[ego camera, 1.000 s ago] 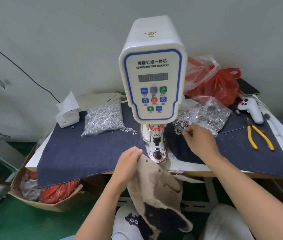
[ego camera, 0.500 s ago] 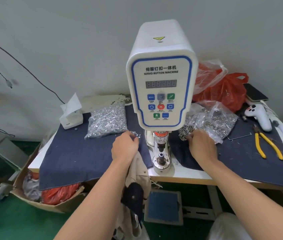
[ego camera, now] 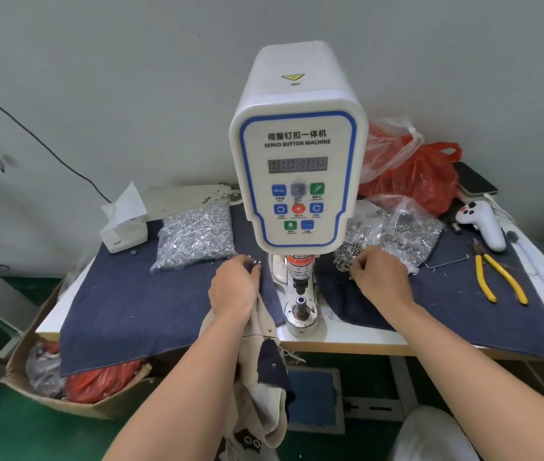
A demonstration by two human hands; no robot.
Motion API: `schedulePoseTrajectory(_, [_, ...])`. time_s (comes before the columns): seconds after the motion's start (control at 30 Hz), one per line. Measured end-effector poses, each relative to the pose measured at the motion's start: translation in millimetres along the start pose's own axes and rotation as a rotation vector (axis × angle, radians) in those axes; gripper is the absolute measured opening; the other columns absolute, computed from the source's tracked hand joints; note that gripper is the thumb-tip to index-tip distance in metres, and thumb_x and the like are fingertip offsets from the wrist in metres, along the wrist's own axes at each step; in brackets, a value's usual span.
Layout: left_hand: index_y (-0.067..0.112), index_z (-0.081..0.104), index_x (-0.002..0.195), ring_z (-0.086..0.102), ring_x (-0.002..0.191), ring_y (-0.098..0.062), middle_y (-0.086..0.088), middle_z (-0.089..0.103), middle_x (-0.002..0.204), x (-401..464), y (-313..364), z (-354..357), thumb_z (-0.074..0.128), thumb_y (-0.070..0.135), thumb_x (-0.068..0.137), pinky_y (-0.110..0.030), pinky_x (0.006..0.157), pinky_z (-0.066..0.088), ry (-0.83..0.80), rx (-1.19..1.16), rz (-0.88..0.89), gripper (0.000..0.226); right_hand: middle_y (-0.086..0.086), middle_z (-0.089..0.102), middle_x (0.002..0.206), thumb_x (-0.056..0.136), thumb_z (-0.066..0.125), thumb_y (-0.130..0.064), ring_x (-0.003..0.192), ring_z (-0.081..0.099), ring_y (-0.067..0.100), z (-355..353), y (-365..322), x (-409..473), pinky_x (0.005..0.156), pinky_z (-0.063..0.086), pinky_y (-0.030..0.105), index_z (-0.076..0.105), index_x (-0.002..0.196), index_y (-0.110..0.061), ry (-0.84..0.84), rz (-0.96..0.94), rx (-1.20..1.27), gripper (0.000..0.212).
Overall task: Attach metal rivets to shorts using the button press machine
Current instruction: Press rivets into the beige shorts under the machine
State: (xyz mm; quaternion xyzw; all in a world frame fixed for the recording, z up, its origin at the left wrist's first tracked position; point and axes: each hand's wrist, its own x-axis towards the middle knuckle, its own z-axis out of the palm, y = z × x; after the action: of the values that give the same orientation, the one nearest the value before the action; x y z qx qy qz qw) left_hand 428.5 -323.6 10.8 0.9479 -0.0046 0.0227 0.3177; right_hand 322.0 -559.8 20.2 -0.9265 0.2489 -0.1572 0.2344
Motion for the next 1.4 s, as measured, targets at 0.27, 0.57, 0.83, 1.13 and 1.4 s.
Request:
schedulePoseTrajectory(0.27, [0.036, 0.078, 0.107, 0.069, 0.101, -0.03, 0.001, 0.076, 0.107, -4, 3, 3, 0.06, 0.038, 0.102, -0.035, 0.075, 0.046, 0.04, 0.004, -0.018, 0.018, -0.006, 0.061, 0.058, 0.093, 0.069, -0.023, 0.04, 0.045, 0.007, -14, -42, -42, 0.045, 0.034, 0.02, 0.069, 0.076, -0.011, -0.3, 0.291, 0.75, 0.02])
schedulePoseTrajectory(0.57, [0.031, 0.076, 0.105, 0.069, 0.104, -0.011, 0.012, 0.075, 0.102, -12, -12, -14, 0.067, 0.025, 0.098, -0.029, 0.087, 0.048, 0.016, -0.357, -0.034, 0.014, 0.0, 0.047, 0.06, 0.096, 0.066, -0.01, 0.042, 0.03, 0.006, -10, -64, -69, 0.037, 0.024, 0.018, 0.06, 0.086, -0.007, -0.73, 0.687, 1.382, 0.011])
schedulePoseTrajectory(0.83, [0.029, 0.08, 0.091, 0.071, 0.094, 0.007, 0.016, 0.08, 0.092, -46, -13, -33, 0.076, 0.019, 0.091, -0.014, 0.082, 0.047, -0.137, -0.661, 0.03, 0.011, 0.0, 0.048, 0.06, 0.096, 0.063, -0.008, 0.041, 0.035, 0.006, -5, -63, -69, 0.035, 0.029, 0.018, 0.063, 0.086, -0.004, -0.757, 0.722, 1.495, 0.011])
schedulePoseTrajectory(1.13, [0.027, 0.082, 0.09, 0.072, 0.091, 0.002, 0.014, 0.08, 0.091, -81, -5, -28, 0.081, 0.023, 0.091, -0.016, 0.081, 0.048, -0.23, -0.699, 0.099, 0.004, 0.0, 0.05, 0.061, 0.096, 0.063, -0.012, 0.041, 0.036, 0.006, -6, -58, -68, 0.035, 0.03, 0.018, 0.067, 0.09, -0.002, -0.785, 0.668, 1.536, 0.012])
schedulePoseTrajectory(1.4, [0.035, 0.081, 0.092, 0.069, 0.095, 0.012, 0.028, 0.077, 0.094, -92, 10, -16, 0.082, 0.029, 0.091, -0.011, 0.081, 0.047, -0.277, -0.673, 0.088, 0.006, 0.005, 0.056, 0.062, 0.1, 0.058, -0.014, 0.043, 0.038, 0.009, -4, -17, -59, 0.038, 0.028, 0.021, 0.079, 0.094, 0.004, -0.576, 0.691, 1.4, 0.028])
